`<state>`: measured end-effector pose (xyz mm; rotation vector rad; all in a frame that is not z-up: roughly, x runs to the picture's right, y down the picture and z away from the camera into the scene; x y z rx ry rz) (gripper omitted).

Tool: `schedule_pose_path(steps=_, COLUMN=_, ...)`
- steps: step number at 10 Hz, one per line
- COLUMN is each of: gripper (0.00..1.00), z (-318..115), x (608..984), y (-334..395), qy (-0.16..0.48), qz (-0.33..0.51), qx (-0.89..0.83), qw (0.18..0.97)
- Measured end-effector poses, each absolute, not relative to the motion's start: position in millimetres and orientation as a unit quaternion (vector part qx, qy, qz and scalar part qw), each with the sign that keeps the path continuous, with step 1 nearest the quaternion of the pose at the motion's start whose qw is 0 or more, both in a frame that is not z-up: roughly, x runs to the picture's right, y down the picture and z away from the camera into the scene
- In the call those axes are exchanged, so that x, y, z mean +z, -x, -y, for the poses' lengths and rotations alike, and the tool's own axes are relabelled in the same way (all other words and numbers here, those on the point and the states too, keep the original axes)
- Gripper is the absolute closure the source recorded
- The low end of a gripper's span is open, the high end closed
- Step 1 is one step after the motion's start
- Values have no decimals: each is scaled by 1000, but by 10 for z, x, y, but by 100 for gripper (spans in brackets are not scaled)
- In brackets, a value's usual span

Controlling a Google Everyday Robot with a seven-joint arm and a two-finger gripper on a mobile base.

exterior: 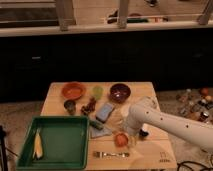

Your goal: Place apple in tray

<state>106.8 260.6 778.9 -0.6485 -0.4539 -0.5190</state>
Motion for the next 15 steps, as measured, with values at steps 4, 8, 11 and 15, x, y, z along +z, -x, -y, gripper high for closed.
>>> schedule_pose_path(steps=4, gripper=20, z=-2707, x=7768, y=-1016, qy=330, qz=223, qx=-264, qw=878)
schedule_pose_path(steps=8, gripper=36, z=-2802, x=7740, y=-1000, qy=337, qz=218, qx=-270, qw=875)
schedule_pose_path(steps=11, gripper=66, z=-2816, x=7707, y=-993, qy=336, qz=216, qx=-271, qw=876)
schedule_pose_path(steps=15, gripper=99, z=-2773, x=7596, y=-1051, qy=338, qz=211, qx=-266, qw=878)
